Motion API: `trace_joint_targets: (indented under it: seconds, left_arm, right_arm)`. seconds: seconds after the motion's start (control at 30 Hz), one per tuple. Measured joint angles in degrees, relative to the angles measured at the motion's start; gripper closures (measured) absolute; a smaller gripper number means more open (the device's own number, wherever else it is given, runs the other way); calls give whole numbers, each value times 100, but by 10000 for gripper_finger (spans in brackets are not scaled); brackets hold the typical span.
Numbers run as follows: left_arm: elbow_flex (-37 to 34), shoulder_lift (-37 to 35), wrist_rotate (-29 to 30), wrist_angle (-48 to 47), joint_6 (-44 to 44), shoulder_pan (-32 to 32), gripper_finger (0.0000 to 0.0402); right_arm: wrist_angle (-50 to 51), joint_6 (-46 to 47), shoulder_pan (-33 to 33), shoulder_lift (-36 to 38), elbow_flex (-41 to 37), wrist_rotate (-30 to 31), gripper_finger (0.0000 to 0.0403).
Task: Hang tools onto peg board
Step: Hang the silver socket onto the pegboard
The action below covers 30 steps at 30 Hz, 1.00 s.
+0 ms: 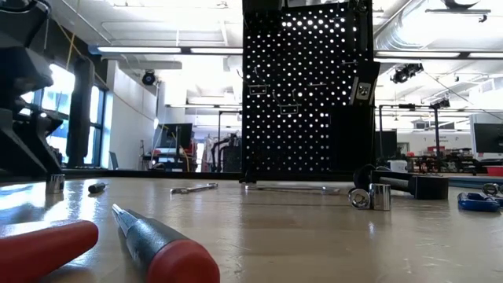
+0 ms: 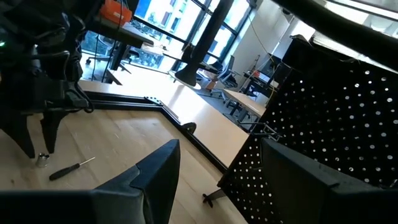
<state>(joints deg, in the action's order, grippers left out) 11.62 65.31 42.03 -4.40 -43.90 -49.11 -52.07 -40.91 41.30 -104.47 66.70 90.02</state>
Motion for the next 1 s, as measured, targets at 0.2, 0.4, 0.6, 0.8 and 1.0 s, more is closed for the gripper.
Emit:
trace_joint_targets:
  seconds: [0.2, 0.4, 0.6, 0.8, 1.0]
  left_arm:
    - [7, 535, 228, 468, 45, -52, 218]
    - [11, 1020, 160, 697, -285, -34, 205]
    - [11, 1351, 174, 1303, -59, -15, 251]
    - [20, 1463, 97, 1432, -51, 80, 326]
    - [14, 1463, 140, 1538, 126, 82, 349]
  right_arm:
    - [0, 0, 0, 0, 0, 0, 183]
    - [0, -2, -6, 0, 0, 0, 183]
    - [0, 27, -4, 0, 0, -2, 183]
    - [0, 57, -4, -1, 0, -4, 183]
    - [4, 98, -2, -2, 0, -4, 183]
